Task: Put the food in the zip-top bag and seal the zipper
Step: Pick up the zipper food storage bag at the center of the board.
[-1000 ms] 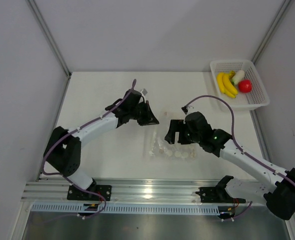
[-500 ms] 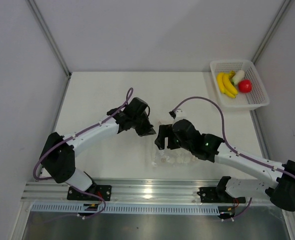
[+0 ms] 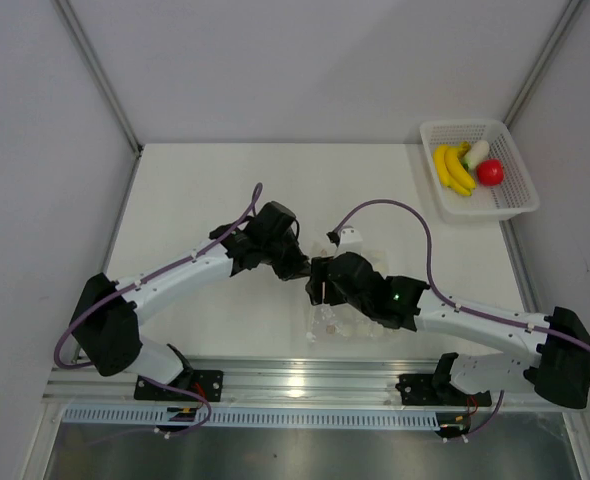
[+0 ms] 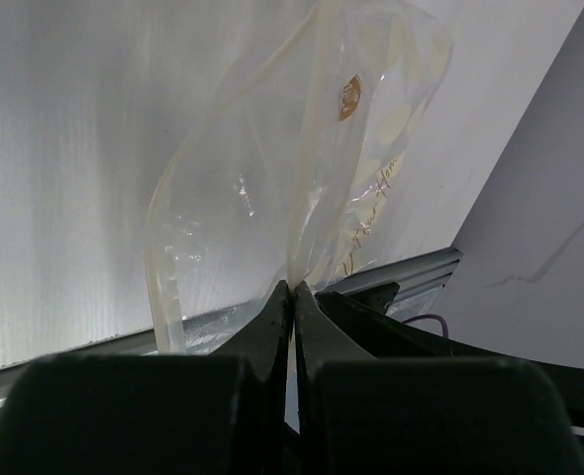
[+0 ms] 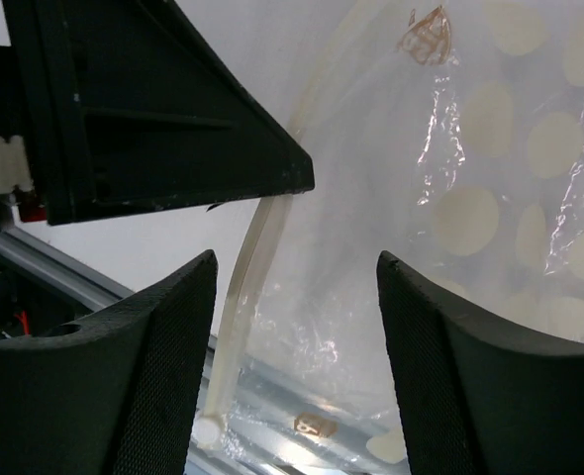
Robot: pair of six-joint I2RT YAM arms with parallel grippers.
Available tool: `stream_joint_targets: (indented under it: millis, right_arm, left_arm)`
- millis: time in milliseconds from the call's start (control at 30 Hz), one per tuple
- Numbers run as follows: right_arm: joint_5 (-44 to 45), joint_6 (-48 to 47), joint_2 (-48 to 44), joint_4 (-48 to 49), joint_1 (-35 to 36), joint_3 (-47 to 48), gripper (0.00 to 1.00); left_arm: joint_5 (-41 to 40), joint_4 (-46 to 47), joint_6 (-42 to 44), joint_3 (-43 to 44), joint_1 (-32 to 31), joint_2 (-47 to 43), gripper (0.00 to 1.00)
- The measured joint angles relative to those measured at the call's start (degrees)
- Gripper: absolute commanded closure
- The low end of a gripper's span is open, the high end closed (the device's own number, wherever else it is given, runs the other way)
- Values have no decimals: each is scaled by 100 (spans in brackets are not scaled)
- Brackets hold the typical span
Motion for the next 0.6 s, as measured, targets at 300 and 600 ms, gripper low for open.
stream_joint_targets:
  millis: [300,600]
  right_arm:
    - [490,201,210,162,341,-149,59]
    - [699,387,210,330,385,-507,100]
  left_arm:
    - [352,247,-219,-249,-35,-63,99]
    - [566,542,-271,-463,-39,-101,99]
